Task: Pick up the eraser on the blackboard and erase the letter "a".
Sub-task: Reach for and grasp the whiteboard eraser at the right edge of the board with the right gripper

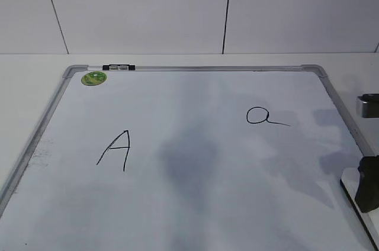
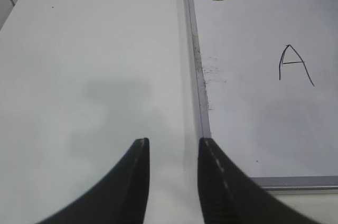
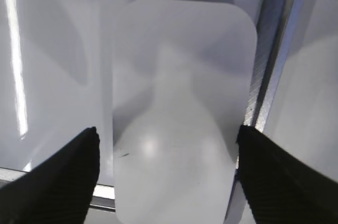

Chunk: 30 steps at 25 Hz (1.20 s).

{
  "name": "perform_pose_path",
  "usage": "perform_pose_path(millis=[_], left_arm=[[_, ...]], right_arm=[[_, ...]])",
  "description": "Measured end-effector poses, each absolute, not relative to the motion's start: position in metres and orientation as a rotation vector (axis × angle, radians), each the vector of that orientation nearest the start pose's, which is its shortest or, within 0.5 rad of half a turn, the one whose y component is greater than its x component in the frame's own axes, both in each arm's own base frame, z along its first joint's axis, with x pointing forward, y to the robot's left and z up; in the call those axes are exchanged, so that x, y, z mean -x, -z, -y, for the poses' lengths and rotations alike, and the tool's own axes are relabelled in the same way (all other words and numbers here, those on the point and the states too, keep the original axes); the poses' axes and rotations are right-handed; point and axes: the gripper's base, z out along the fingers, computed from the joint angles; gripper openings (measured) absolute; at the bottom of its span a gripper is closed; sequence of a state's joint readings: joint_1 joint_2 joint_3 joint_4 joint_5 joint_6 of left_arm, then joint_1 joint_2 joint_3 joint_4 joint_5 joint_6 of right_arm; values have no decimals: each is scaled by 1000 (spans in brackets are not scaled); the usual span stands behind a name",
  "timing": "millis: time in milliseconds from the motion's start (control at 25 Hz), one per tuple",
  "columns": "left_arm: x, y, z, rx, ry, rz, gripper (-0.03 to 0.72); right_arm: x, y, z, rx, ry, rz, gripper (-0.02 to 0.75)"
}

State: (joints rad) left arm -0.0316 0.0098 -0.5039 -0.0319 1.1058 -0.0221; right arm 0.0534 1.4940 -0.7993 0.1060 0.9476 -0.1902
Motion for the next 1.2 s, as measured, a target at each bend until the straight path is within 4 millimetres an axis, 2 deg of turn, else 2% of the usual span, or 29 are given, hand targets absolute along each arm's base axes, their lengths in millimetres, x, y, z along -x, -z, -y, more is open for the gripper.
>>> perform_pose_path(millis=[320,1200], left_arm=[[6,-275,2,-12,71,-2096,235],[6,-275,2,-12,71,-2096,235]], right_arm=[[-240,-183,-20,293,-127,-3136,646],[-242,-179,-20,294,-123,-3141,642]])
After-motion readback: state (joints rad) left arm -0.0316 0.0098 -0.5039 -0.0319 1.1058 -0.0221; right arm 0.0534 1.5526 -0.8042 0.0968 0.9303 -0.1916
